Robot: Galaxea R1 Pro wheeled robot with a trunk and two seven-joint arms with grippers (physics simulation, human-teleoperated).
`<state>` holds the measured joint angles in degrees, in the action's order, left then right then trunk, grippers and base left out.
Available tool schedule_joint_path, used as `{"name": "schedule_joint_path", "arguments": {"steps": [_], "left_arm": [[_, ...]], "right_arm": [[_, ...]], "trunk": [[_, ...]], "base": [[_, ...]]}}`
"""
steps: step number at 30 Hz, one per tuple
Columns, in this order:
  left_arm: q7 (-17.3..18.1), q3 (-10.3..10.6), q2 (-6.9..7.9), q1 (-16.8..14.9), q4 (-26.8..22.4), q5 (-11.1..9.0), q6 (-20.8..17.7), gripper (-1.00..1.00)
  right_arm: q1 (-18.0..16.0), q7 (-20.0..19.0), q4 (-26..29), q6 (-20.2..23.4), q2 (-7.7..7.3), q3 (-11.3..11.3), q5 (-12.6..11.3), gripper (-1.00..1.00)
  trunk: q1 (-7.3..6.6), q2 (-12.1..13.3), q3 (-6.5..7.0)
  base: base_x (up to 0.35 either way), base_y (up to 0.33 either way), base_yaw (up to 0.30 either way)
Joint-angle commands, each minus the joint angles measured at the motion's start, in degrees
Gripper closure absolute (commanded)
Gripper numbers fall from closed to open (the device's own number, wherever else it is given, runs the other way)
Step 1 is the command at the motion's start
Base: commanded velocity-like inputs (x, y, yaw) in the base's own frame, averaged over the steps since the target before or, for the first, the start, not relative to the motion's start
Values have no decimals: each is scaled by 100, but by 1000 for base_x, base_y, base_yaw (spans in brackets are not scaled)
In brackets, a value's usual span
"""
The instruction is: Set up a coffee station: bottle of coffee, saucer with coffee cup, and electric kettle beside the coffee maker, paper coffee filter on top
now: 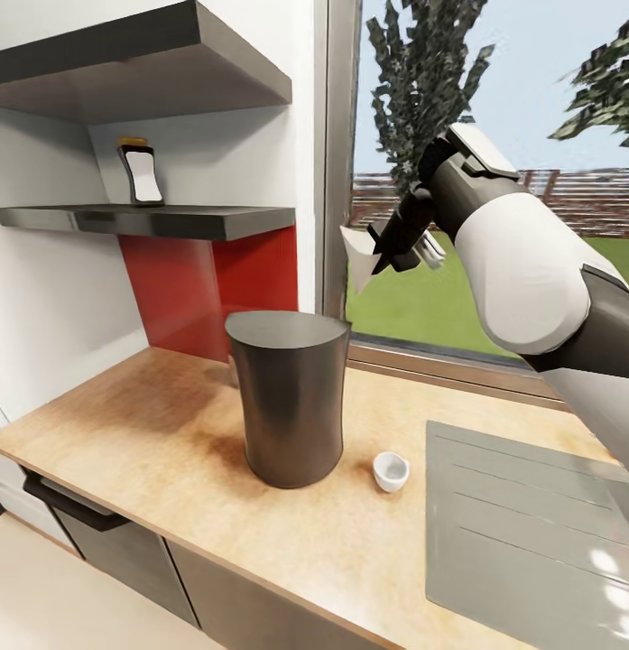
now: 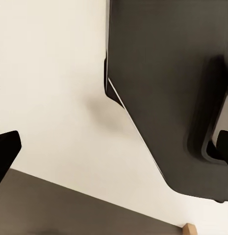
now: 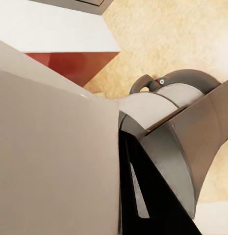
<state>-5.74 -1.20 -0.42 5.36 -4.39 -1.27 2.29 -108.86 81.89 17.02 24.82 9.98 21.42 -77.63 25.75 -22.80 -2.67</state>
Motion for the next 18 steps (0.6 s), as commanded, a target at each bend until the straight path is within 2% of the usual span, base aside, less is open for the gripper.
{"name": "schedule_joint_path", "arguments": {"steps": [1,7,10,13,18], "left_arm": [[-13,-8,-2,1,-10,-14,9,-100],[-15,-7,-2,0,-10,-14,11,-100],[-15,-10,-2,0,-10,-14,9,-100],[-30,19,96,15,-42,6,32,-100],[-39,8,138,17,-37,-15,35,-100]], "right_arm": [[-4,28,5,41,2,2,-16,100],[2,28,13,49,2,2,-15,100],[4,23,9,49,2,2,-15,100],[102,50,-25,89,2,42,-27,100],[100,-16,-39,93,2,45,-32,100]], "trunk": [[4,-12,-12],[4,-12,-12],[4,-12,-12],[4,-12,-12],[4,-12,-12]], "base": [[15,186,0],[65,175,0],[29,44,0],[0,0,0],[0,0,0]]}}
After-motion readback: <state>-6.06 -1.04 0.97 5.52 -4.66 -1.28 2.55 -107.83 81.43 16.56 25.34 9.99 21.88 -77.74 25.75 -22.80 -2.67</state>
